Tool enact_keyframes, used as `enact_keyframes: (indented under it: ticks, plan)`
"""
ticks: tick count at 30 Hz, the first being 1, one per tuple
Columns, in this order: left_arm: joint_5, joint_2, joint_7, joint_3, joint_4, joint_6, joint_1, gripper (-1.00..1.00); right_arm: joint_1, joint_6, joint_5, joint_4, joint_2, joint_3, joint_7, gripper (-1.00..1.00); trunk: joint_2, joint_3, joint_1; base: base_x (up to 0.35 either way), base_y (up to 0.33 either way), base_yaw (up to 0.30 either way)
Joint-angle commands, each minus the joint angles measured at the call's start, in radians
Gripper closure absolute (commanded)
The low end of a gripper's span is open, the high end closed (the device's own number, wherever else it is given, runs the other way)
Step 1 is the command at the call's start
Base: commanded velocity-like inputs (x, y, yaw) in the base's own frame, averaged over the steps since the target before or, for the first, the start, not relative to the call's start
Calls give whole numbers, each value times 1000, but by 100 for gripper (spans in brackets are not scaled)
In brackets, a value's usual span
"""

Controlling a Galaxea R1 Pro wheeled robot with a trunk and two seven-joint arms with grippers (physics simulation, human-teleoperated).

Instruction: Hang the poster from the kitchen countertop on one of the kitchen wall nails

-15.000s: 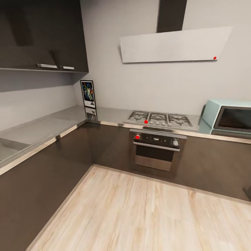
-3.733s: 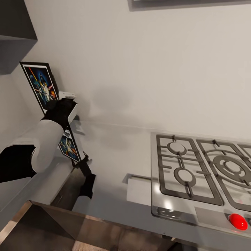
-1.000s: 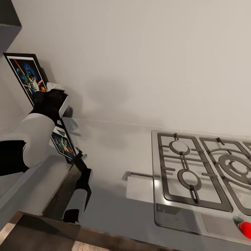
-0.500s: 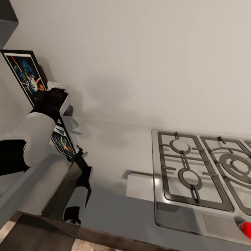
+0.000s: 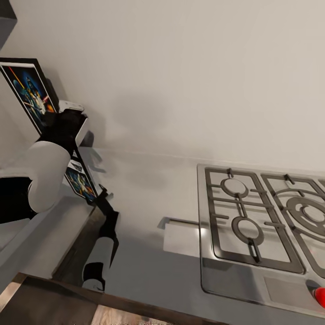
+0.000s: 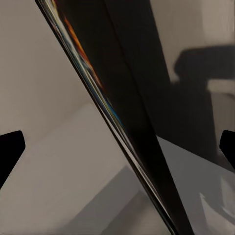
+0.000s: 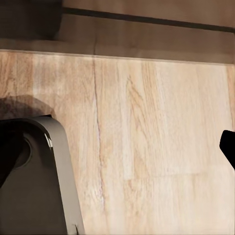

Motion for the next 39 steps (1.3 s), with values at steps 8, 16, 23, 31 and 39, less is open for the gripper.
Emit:
enact_keyframes:
  ticks: [8, 16, 23, 31, 39]
  plan:
    - [-8, 1, -1, 1, -1, 6, -1, -100, 1, -1, -1, -1, -1, 2, -4, -100, 0, -14, 0, 0, 0, 0]
    - [-8, 4, 1, 6, -2, -20, -1, -100, 1, -1, -1, -2, -1, 2, -4, -100, 0, -26, 0, 0, 0, 0]
    - [-8, 5, 1, 8, -2, -31, -1, -100, 1, -1, -1, -1, -1, 2, -4, -100, 0, -29, 0, 0, 0, 0]
    - [-8, 6, 1, 15, -4, -32, -1, -100, 1, -1, -1, -1, 0, 2, -4, -100, 0, -30, 0, 0, 0, 0]
    - [-8, 8, 1, 33, -53, -32, -1, -100, 1, -1, -1, -1, 0, 2, -4, -100, 0, -30, 0, 0, 0, 0]
